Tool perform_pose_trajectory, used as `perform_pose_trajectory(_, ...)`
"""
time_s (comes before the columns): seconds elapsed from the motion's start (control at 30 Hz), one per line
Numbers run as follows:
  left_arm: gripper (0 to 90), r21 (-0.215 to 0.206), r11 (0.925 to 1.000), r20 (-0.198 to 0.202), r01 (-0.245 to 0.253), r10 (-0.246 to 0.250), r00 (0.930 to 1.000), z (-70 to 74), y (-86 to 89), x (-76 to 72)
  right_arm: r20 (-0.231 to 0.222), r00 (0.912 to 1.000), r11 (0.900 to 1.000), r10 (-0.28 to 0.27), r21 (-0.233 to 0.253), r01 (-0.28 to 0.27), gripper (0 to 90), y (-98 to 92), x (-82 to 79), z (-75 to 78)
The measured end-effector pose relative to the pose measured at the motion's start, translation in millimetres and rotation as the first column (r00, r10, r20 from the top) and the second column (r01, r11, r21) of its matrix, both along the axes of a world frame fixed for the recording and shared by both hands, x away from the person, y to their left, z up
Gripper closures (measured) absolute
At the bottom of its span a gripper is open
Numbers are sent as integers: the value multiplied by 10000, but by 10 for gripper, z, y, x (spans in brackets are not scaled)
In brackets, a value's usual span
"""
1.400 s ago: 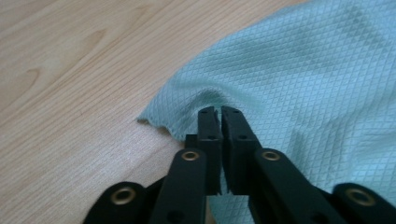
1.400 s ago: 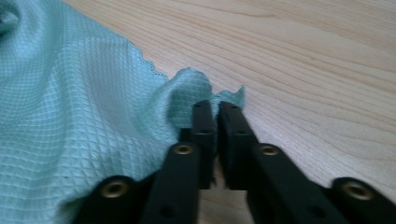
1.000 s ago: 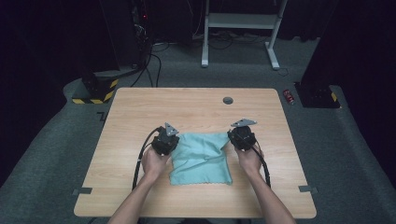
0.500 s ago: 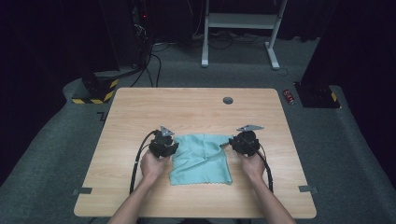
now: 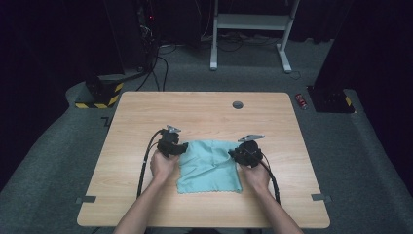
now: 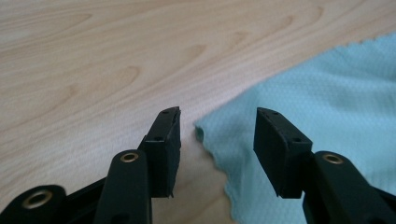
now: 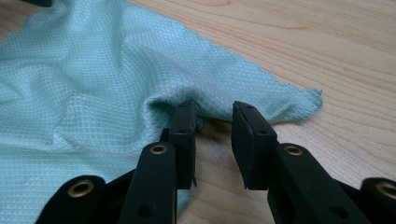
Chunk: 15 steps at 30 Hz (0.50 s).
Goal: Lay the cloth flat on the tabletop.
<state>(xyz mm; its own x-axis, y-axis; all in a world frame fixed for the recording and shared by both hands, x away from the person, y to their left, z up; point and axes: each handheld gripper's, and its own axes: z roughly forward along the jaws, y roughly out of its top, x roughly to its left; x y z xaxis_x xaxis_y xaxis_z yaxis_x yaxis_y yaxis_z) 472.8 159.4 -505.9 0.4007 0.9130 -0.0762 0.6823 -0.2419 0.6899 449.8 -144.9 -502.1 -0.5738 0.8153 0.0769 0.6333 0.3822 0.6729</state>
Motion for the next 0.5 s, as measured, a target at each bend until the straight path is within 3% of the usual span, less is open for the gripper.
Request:
perform_pose_trajectory(0.1,526,-222,9997,-228,-137,131,9997,-60,11,56,19,9999,9998,108,-137,-108,703,12,-17,11)
perform_pose_trajectory(0.17,576,-212,9998,-171,-25,22,9999,-76,0,59,29,9999,9998,132,-162,-131,704,21,-24,11)
perform_pose_trajectory(0.33,868,-394,9980,-184,487,-494,9986,-76,-2,42,62,9998,9996,206,-212,-205,709,37,-25,1)
perform_pose_trajectory(0.43,894,-347,9945,383,993,-979,9945,1,-30,-29,133,9997,9997,210,-158,-208,711,34,-32,-16)
perform_pose_trajectory(0.47,896,-252,9921,641,1230,-1212,9906,43,-56,-72,97,9998,9998,179,-110,-178,711,32,-37,-21)
perform_pose_trajectory(0.5,896,-59,9848,991,1736,-1721,9801,106,-102,-142,114,9997,9997,204,-99,-203,712,27,-38,-31)
